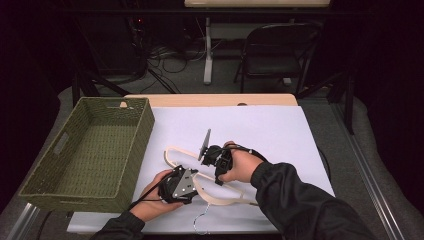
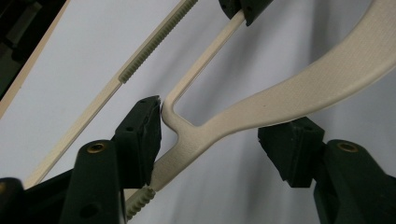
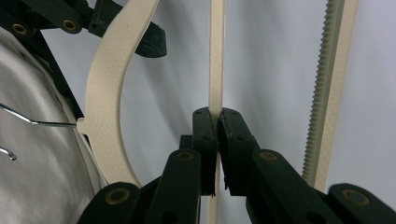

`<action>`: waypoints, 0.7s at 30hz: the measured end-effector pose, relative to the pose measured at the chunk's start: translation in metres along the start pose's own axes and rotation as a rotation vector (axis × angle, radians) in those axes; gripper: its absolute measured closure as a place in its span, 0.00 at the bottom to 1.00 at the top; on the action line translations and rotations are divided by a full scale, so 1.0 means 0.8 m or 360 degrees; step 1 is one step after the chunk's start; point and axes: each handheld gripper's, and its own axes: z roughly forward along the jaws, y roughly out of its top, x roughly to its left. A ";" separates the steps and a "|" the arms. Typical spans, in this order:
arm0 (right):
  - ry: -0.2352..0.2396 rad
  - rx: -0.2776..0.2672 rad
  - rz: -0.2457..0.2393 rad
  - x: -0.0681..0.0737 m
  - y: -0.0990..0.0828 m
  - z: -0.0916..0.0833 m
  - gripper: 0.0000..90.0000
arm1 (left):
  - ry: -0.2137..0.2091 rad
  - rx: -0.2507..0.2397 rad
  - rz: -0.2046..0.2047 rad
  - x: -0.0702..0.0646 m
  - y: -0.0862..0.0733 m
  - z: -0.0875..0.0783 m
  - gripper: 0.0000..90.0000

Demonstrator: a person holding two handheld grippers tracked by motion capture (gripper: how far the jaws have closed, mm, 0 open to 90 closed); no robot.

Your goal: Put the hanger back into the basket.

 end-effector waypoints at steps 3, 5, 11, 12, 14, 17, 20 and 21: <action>0.0003 0.0011 -0.0004 0.000 0.001 0.000 0.95 | 0.0005 0.0007 0.0013 -0.001 0.000 0.001 0.46; 0.0001 0.0009 -0.0003 0.001 0.001 0.001 0.95 | 0.0013 0.0014 0.0027 -0.001 0.000 0.000 0.48; -0.0003 -0.0008 -0.0015 0.001 0.002 0.000 0.95 | 0.0057 0.0025 0.0035 0.000 0.000 -0.003 0.56; -0.0003 -0.0008 -0.0015 0.001 0.002 0.000 0.95 | 0.0057 0.0025 0.0035 0.000 0.000 -0.003 0.58; -0.0004 -0.0020 -0.0022 0.002 0.002 0.000 0.95 | 0.0064 0.0028 0.0033 0.001 0.000 -0.003 0.59; -0.0016 -0.0021 -0.0027 0.002 0.002 0.000 0.95 | 0.0079 0.0049 0.0052 0.001 0.001 -0.003 0.64; -0.0019 -0.0024 -0.0029 0.002 0.002 0.000 0.95 | 0.0091 0.0081 0.0053 0.001 0.002 -0.003 0.68; -0.0017 -0.0026 -0.0031 0.002 0.002 0.000 0.95 | 0.0088 0.0090 0.0053 0.001 0.002 -0.003 0.70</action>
